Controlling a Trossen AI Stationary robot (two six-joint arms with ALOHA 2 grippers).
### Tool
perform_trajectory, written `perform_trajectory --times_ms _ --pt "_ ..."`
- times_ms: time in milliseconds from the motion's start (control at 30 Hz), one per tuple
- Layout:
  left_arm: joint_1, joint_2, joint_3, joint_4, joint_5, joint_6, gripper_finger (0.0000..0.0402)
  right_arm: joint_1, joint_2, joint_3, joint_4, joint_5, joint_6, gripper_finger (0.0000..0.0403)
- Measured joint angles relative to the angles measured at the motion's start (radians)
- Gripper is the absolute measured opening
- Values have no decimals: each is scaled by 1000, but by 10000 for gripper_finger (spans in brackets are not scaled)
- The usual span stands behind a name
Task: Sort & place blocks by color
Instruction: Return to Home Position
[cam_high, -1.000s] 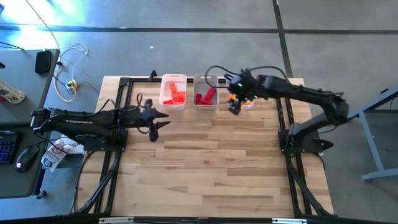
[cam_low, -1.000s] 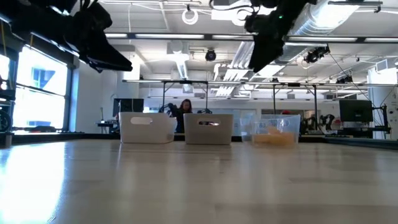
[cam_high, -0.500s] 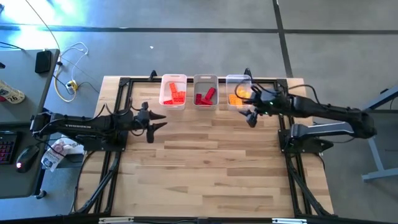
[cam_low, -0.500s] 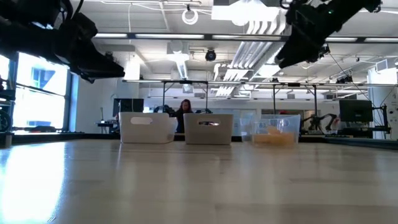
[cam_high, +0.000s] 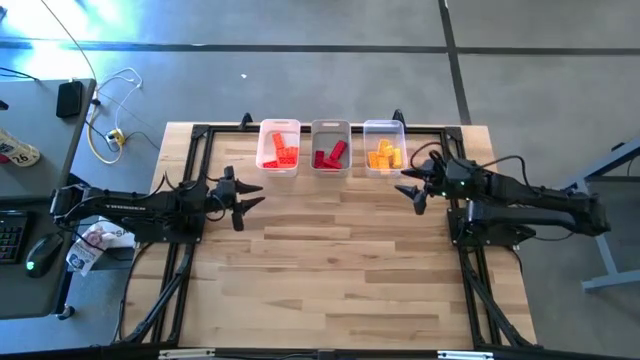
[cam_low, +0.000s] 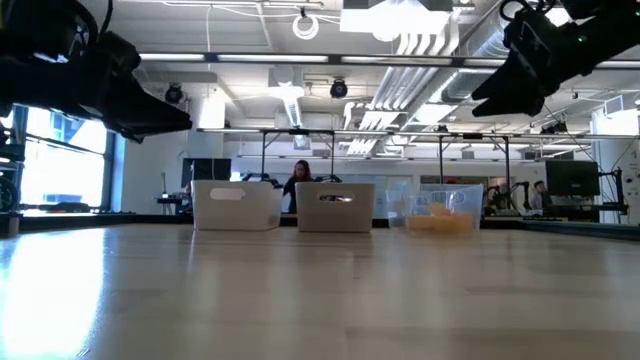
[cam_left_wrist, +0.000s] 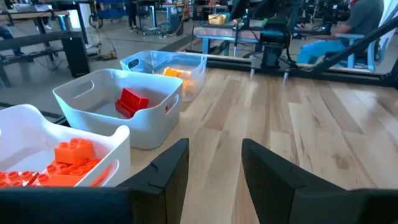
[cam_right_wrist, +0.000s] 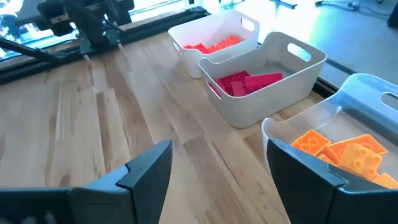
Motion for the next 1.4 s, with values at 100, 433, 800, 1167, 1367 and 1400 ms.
perform_trajectory --times_ms 100,433,800,1167,1367,1400 --pt "0 -11 1 -2 -1 3 136 0 -66 -45 1 30 -9 250" --pt "0 -11 1 -2 -2 36 136 0 -278 -158 15 72 -25 250" --pt "0 -9 2 -3 -6 52 136 0 -450 -258 54 72 -54 250" --pt "0 -9 3 -18 -7 45 136 0 -516 -366 166 68 -63 250" --pt "0 -8 3 -67 -7 70 136 0 -520 -369 176 61 -48 250" --pt "0 -8 3 -82 -8 71 136 0 -520 -369 176 61 -44 250"
